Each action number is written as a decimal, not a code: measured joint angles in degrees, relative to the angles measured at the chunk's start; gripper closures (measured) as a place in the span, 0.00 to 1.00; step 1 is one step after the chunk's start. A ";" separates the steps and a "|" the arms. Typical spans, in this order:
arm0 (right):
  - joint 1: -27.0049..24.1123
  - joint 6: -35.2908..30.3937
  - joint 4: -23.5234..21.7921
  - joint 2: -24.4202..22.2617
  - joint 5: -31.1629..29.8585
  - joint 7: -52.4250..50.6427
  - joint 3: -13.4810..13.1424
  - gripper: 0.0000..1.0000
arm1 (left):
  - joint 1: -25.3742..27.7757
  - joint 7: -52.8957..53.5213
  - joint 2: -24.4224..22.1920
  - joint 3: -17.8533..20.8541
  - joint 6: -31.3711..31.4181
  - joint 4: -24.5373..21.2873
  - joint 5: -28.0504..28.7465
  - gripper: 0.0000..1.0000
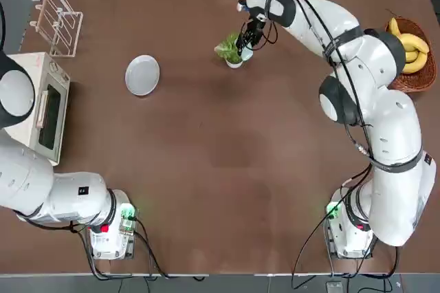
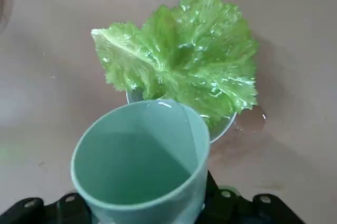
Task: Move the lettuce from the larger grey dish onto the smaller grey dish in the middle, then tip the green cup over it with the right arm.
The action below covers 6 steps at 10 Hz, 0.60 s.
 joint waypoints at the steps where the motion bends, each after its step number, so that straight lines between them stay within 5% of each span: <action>1: 0.01 -0.75 0.22 0.00 0.00 0.91 0.00 0.32 | 0.01 -0.03 0.00 0.08 0.00 0.00 0.00 0.00; 6: 0.00 -3.60 1.15 0.11 -0.03 4.22 -0.19 0.32 | 0.47 -0.10 0.00 0.81 0.20 0.01 0.00 0.00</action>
